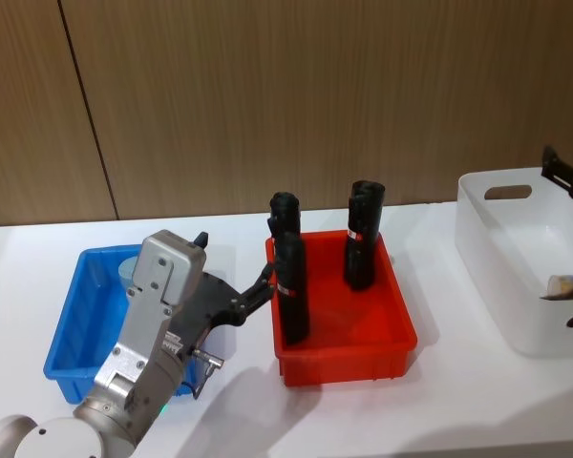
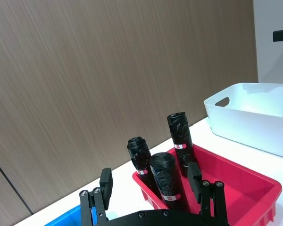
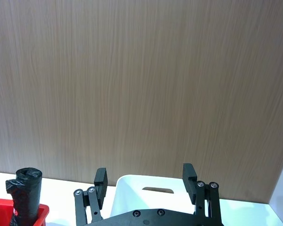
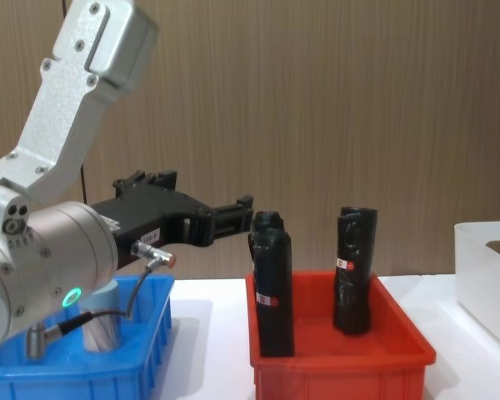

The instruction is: Pick the cotton swabs from the blue box and place them into the white box.

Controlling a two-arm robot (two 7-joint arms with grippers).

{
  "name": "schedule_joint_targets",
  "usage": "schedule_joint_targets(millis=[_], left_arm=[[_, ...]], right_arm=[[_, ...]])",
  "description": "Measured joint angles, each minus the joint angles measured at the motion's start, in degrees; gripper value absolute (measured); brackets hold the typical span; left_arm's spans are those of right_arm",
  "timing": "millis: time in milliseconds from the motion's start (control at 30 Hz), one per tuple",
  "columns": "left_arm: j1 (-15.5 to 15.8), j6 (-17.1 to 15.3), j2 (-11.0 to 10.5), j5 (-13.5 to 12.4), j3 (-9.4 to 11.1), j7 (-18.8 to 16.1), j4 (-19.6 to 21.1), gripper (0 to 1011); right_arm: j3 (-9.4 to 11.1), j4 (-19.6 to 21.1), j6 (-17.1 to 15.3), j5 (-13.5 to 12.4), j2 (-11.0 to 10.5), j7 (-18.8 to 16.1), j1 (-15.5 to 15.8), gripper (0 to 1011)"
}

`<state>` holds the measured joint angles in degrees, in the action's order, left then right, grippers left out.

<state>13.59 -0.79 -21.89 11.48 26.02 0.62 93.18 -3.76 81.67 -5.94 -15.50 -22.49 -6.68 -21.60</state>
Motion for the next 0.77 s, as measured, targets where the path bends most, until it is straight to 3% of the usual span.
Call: schedule_joint_targets(millis=[767], left_arm=[[0.0,0.0,0.0,0.0,0.0,0.0,0.0,1004]], right_arm=[[0.1,0.0,0.1,-0.1,-0.1,-0.1,0.1,1002]])
